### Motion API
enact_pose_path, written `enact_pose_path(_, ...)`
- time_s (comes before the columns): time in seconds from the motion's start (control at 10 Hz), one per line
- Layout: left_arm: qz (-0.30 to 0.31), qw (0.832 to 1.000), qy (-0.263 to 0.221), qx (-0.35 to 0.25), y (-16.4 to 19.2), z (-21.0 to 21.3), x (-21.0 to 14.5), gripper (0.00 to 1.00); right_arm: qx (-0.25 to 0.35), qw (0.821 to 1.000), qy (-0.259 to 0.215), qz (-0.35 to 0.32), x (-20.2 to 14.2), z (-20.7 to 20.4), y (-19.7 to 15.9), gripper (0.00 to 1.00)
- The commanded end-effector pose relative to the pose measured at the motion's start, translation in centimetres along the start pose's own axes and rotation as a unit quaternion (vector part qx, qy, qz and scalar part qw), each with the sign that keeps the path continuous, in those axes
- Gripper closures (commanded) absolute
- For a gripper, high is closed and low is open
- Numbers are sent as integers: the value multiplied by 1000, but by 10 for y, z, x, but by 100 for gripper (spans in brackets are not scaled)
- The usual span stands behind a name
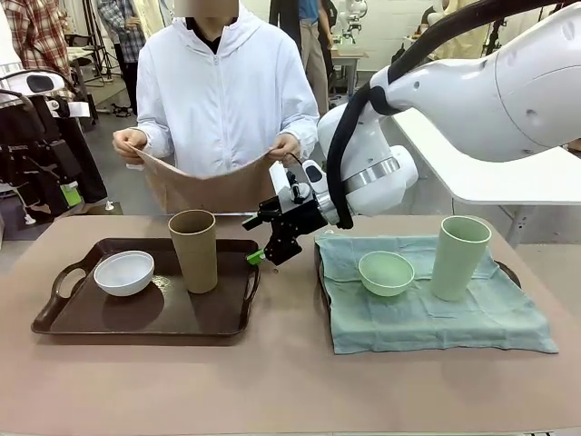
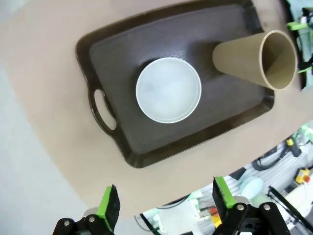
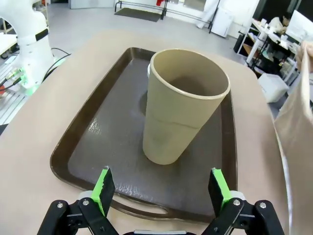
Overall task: Set up a tray with a mat and arrange the tableware.
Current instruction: Pick up the Picnic Bowl and Reusable plastic cup from the Handle tray in front of the human's position and hold them in the air.
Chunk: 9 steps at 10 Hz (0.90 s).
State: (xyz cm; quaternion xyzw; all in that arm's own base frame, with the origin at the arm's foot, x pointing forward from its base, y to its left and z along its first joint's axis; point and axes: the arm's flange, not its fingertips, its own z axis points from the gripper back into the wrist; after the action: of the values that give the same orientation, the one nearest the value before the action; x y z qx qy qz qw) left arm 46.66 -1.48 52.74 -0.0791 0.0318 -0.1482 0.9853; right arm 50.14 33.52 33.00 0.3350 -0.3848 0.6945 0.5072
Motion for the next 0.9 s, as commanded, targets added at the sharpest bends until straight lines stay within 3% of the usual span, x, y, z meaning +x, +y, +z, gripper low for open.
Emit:
enact_pose_path(0.0,2,1000,-1,-11,2,-1,0,0,-1,1000,2,-5,-1,-2,0,0)
enact_pose_path(0.1,80,994,-55,44,-3,-2,4,0,-2,1000,3,-11,6,-2,6,0)
enact_pose_path(0.3,175,973,-82,123,-8,-31,7,0,-6,997,-14,-71,-4,-2,8,0)
enact_pose_path(0.5,211,964,-91,131,-8,-52,5,0,-8,992,-32,-124,-17,-18,2,0)
enact_pose_path(0.8,211,970,-63,103,1,-70,11,0,18,992,-37,-118,-19,-51,-1,0)
